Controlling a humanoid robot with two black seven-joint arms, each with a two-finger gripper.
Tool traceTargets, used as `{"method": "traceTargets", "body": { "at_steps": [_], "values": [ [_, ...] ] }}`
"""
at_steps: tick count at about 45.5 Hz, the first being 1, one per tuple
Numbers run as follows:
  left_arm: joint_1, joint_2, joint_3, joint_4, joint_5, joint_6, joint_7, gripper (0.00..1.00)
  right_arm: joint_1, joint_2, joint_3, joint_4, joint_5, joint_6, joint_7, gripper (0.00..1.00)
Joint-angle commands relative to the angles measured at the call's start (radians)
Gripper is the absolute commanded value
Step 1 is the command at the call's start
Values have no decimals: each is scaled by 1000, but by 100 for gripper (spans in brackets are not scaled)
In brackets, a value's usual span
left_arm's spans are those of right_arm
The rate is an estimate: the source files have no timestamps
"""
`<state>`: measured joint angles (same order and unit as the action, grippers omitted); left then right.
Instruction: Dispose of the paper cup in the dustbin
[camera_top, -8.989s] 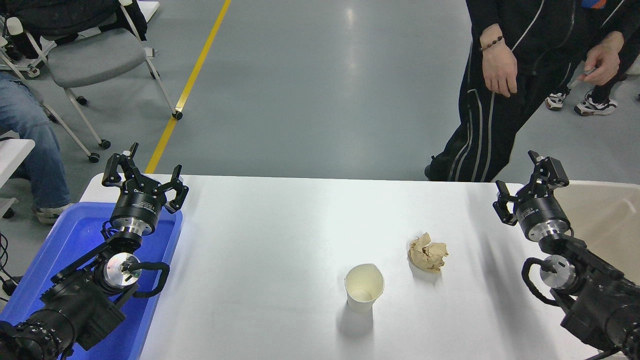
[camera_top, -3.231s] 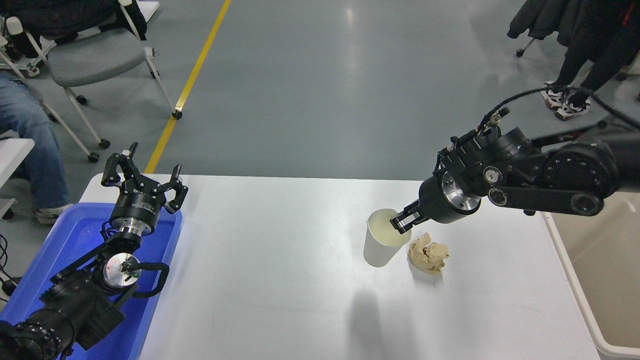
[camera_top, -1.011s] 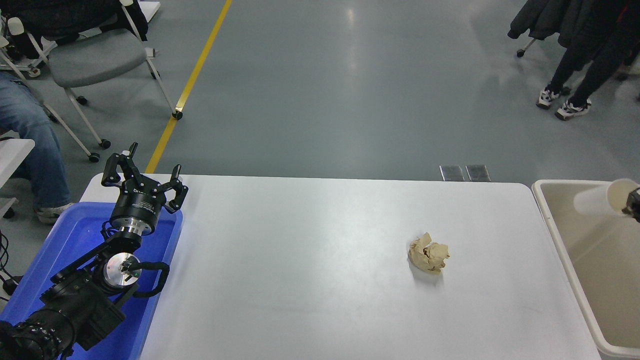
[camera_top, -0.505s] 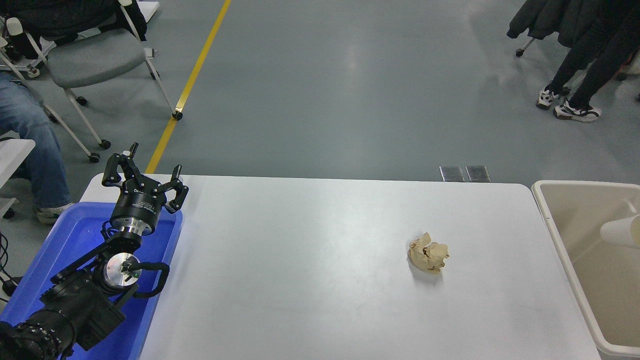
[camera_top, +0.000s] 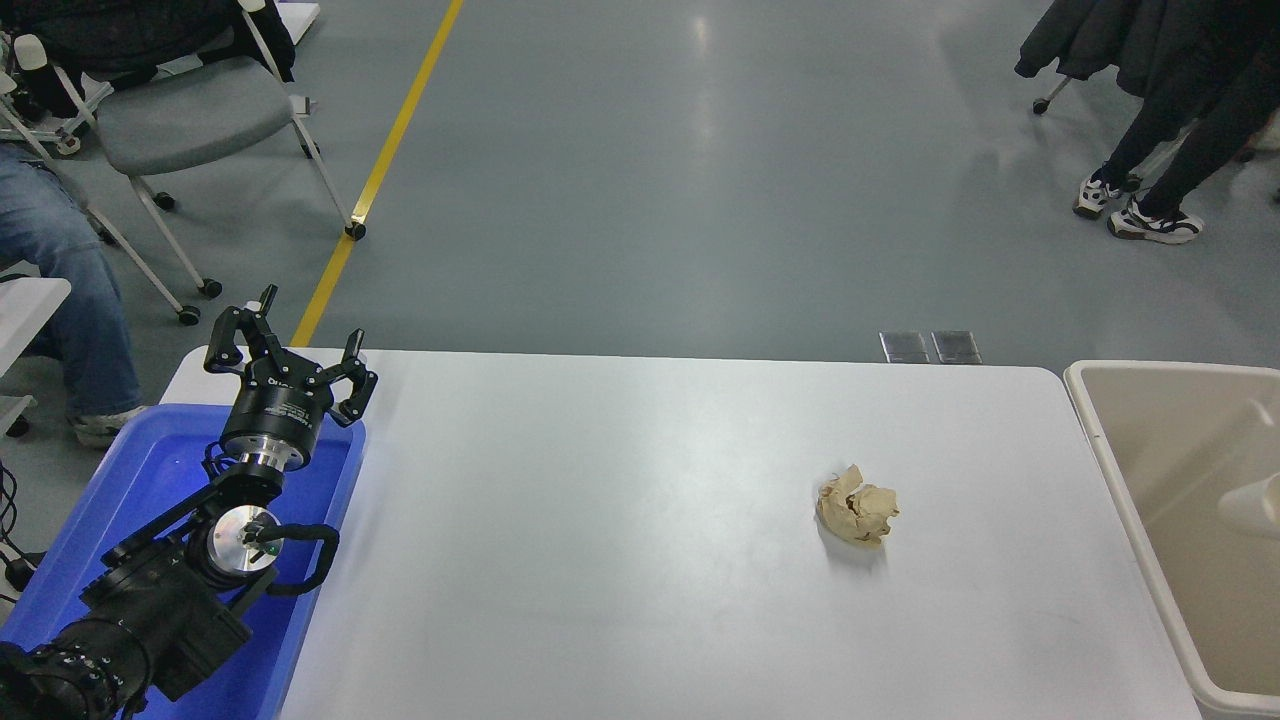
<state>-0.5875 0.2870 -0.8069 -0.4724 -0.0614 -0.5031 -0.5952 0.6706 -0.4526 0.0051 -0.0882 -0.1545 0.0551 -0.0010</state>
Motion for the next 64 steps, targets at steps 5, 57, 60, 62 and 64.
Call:
{"method": "traceTargets", "body": {
  "at_steps": [5,57,60,62,64],
  "values": [
    [0,0,0,0,0,0,0,100,-2,26,-10,-1,1,-109,-2,98],
    [0,0,0,0,0,2,0,100,190,-181,524,625,194,247,35,99],
    [0,0,0,0,0,2,0,100,182,-178,567,689,190,229,36,99],
    [0,0,0,0,0,0,0,100,172,-169,587,717,179,218,50,99],
    [0,0,0,0,0,0,0,100,153,-150,607,740,165,212,88,99]
  ]
}}
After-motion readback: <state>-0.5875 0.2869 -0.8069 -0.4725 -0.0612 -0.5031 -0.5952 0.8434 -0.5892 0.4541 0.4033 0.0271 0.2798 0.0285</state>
